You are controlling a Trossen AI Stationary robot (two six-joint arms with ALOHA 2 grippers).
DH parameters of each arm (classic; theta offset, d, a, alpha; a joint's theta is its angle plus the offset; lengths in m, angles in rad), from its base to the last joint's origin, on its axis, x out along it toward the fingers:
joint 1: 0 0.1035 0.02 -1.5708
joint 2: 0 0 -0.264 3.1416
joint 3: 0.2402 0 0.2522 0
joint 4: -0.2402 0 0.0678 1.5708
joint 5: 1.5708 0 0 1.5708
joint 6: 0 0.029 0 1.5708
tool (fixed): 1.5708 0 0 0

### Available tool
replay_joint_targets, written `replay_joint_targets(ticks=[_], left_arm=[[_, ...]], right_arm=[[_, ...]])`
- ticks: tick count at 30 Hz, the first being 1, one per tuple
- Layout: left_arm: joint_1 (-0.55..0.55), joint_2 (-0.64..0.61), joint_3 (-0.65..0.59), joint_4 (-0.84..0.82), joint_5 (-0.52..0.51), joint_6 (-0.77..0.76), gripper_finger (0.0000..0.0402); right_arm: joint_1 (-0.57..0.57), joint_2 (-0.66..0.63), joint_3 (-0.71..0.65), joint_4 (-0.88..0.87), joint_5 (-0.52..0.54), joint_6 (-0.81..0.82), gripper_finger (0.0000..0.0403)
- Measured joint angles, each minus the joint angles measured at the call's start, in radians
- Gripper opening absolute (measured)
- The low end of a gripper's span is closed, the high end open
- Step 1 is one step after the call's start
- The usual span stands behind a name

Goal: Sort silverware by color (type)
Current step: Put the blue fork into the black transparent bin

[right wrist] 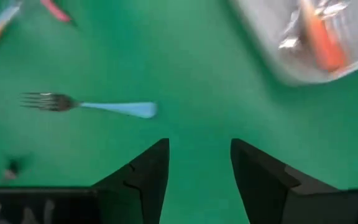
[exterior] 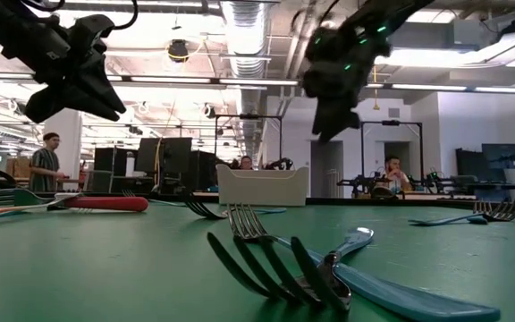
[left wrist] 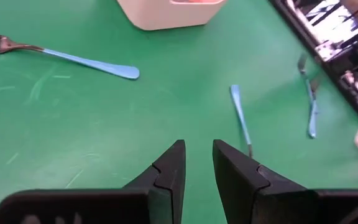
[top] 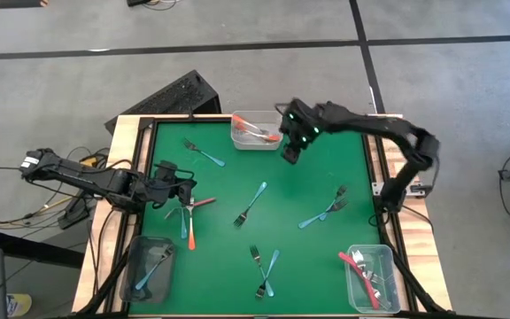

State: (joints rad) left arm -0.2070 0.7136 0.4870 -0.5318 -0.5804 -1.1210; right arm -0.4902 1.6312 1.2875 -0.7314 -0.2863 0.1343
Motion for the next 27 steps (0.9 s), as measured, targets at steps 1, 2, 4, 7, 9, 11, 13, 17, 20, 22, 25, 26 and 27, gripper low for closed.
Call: replay_joint_targets(ticks=[1,2,4,7,9,11,13,17,20,22,25,26,27], left_arm=[[0.0,0.0,0.0,0.015,0.0,0.004,0.0069],[0.0,0.0,0.0,0.034,0.0,0.018,0.0069],[0.0,0.0,0.0,0.065,0.001,0.065,0.0069],[0.003,0.015,0.0,0.14,0.015,0.176,0.0069],[0.009,0.044,0.0,0.201,0.048,0.289,0.0069],[0.016,0.086,0.0,0.267,0.1,0.386,0.0069],[0.024,0.141,0.0,0.337,0.151,0.445,0.0069],[0.039,0.266,0.0,0.473,0.207,0.493,0.0069],[0.048,0.368,-0.001,0.58,0.213,0.527,0.0072],[0.061,0.438,0.0,0.664,0.239,0.562,0.0081],[0.081,0.548,0.011,0.728,0.247,0.571,0.0104],[0.086,0.583,0.015,0.745,0.25,0.574,0.0114],[0.092,0.621,0.021,0.756,0.25,0.579,0.0124]], right_arm=[[0.023,-0.044,-0.054,0.036,0.001,0.052,0.0196],[0.048,-0.087,-0.11,0.08,0.007,0.109,0.0196],[0.105,-0.166,-0.206,0.176,0.055,0.239,0.0196],[0.211,-0.259,-0.316,0.255,0.161,0.445,0.0195],[0.292,-0.296,-0.354,0.263,0.25,0.566,0.0195],[0.372,-0.316,-0.37,0.25,0.336,0.673,0.0195],[0.451,-0.325,-0.372,0.23,0.425,0.779,0.0195],[0.58,-0.326,-0.373,0.232,0.553,0.993,0.0195],[0.663,-0.317,-0.37,0.246,0.586,1.132,0.0195],[0.712,-0.316,-0.371,0.238,0.609,1.2,0.0195],[0.77,-0.317,-0.37,0.24,0.648,1.274,0.0195],[0.789,-0.317,-0.369,0.235,0.664,1.279,0.0195],[0.806,-0.317,-0.365,0.22,0.678,1.28,0.0195]])
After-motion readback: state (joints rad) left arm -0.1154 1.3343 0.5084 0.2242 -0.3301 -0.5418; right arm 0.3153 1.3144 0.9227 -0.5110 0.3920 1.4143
